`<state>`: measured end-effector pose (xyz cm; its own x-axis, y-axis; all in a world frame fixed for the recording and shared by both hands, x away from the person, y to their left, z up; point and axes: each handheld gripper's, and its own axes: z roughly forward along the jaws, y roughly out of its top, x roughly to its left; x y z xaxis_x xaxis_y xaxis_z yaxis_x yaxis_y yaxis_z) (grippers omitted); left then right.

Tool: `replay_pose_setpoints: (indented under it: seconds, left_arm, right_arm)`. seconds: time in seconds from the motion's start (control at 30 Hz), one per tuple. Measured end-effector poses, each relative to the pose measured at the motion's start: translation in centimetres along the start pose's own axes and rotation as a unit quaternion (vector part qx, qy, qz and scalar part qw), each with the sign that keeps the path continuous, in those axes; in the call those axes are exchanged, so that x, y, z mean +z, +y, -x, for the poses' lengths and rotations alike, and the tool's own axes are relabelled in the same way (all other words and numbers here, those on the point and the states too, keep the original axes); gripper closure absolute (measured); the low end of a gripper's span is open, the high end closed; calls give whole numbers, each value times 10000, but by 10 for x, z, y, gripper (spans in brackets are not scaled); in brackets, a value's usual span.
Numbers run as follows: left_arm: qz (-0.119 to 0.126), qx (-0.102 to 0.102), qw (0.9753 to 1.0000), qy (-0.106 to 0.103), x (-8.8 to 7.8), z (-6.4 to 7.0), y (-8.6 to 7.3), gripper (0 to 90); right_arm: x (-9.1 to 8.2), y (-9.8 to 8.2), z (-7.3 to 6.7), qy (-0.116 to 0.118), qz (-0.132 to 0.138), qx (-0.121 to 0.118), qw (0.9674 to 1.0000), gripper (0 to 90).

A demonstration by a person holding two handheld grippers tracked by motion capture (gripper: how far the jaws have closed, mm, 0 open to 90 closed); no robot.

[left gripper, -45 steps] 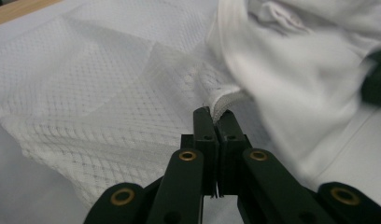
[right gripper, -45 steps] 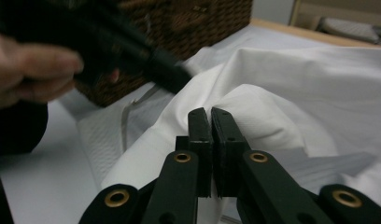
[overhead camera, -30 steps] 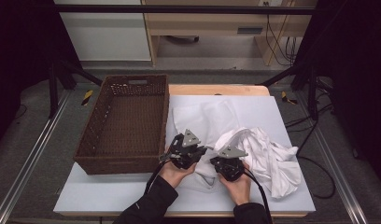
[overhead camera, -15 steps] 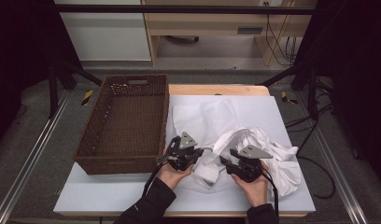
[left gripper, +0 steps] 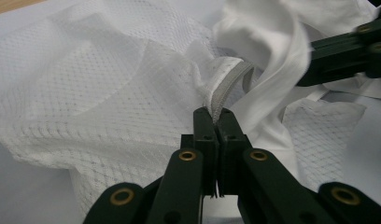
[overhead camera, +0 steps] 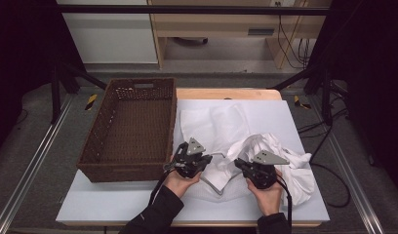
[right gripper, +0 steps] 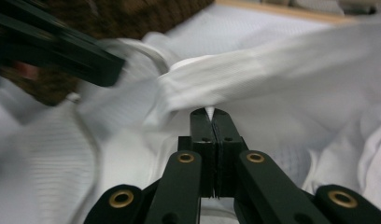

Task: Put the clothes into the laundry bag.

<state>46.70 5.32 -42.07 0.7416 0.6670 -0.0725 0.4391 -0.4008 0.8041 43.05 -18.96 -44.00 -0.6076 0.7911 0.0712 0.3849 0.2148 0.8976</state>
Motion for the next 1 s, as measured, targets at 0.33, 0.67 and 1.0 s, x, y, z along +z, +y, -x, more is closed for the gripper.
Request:
replay_pose_setpoints:
  seconds: [0.33, 0.67, 1.0]
  left_arm:
    - [161, 38, 9999, -47, -10, 6, 16, 885]
    - [88, -70, 9999, -126, -5, 4, 0, 885]
    - [45, -99, 9999, -92, 1, 2, -11, 885]
  right_arm:
    - [39, -16, -38, 365, -480, -540, 9967, 898]
    - [69, -20, -28, -123, -817, -219, 9963, 835]
    - [-9, -6, -15, -52, -150, -162, 9997, 602]
